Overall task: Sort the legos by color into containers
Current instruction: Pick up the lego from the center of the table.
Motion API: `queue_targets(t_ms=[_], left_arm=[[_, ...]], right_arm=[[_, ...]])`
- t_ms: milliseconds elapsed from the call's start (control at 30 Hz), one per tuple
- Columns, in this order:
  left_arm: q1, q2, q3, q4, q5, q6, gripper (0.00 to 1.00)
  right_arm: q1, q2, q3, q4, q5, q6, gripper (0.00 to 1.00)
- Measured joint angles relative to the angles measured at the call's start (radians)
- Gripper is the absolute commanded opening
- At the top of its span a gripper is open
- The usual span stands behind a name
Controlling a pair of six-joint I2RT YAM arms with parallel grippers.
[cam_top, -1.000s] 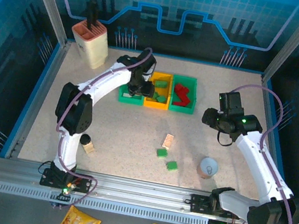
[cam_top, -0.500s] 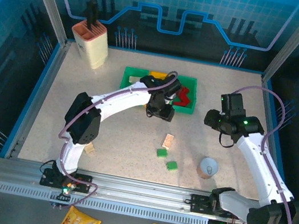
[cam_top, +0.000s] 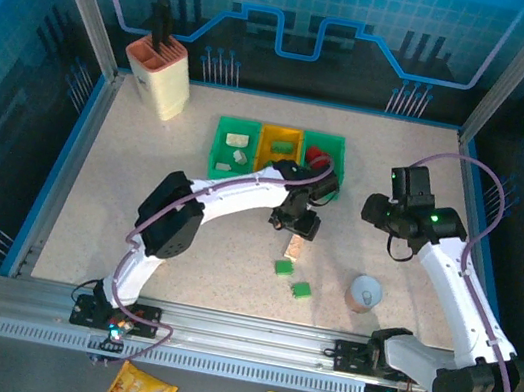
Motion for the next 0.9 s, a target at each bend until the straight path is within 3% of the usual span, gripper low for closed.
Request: queue_targets(t_ms=[300,900], left_arm=[[-0.034,0.062,0.011,0.006,-0.001,-0.026,0.66],[-0.051,0.128,0.017,0.010,0.000,-0.030,0.46]], right_arm=[[0.000,-0.003,-0.002,0.001,0.000,0.000,0.52],[0.000,-0.004,-0.020,0.000,0.000,0.000,0.52]])
